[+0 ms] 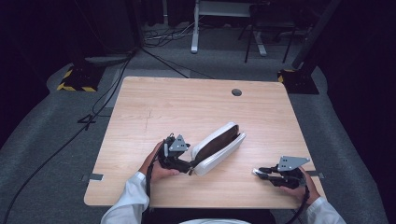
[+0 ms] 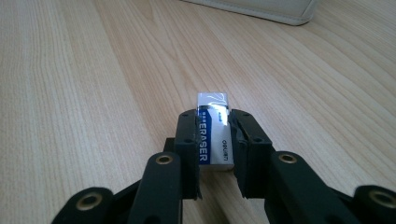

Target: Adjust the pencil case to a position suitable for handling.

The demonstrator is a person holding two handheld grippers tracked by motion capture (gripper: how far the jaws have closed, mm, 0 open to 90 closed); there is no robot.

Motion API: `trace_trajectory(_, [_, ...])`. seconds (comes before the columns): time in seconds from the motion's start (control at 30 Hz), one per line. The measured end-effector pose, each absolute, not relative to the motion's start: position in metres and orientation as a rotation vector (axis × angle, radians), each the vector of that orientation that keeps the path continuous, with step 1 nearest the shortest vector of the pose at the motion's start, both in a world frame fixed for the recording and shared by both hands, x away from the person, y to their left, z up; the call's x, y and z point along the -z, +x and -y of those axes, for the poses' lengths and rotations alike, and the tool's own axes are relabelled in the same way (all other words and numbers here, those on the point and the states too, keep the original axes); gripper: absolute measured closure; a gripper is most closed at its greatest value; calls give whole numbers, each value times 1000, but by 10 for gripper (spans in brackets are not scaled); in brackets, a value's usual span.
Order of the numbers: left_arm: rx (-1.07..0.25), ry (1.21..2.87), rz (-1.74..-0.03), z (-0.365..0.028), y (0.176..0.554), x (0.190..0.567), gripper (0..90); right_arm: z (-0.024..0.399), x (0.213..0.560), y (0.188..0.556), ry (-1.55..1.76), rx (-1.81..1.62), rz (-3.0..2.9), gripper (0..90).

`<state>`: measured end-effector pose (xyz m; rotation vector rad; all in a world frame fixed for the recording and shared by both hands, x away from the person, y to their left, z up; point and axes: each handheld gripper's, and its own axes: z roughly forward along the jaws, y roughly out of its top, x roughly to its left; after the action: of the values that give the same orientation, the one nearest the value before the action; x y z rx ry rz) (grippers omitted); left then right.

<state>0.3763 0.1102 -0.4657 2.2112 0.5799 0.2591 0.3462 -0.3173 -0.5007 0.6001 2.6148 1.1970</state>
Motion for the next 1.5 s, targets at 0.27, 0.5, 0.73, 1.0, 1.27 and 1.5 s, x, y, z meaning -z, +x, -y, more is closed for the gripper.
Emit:
trace_trajectory(0.27, [-279, 2234, -598, -116, 370, 467, 175, 320, 499, 346, 621, -1224, -2596, 736])
trace_trajectory(0.5, [-281, 2268, -607, -121, 362, 475, 166, 323, 497, 348, 641, -1240, -2574, 736])
trace_trajectory(0.73, [-317, 2320, -648, -137, 350, 484, 163, 327, 491, 347, 653, -1298, -2546, 736])
trace_trajectory(1.0, [-331, 2349, -729, -163, 340, 497, 159, 331, 482, 350, 659, -1348, -2499, 736])
trace_trajectory(1.27, [-307, 2303, -813, -183, 339, 500, 158, 334, 464, 351, 623, -1407, -2443, 736])
trace_trajectory(1.5, [-304, 2282, -833, -191, 340, 502, 147, 336, 449, 358, 610, -1456, -2395, 736])
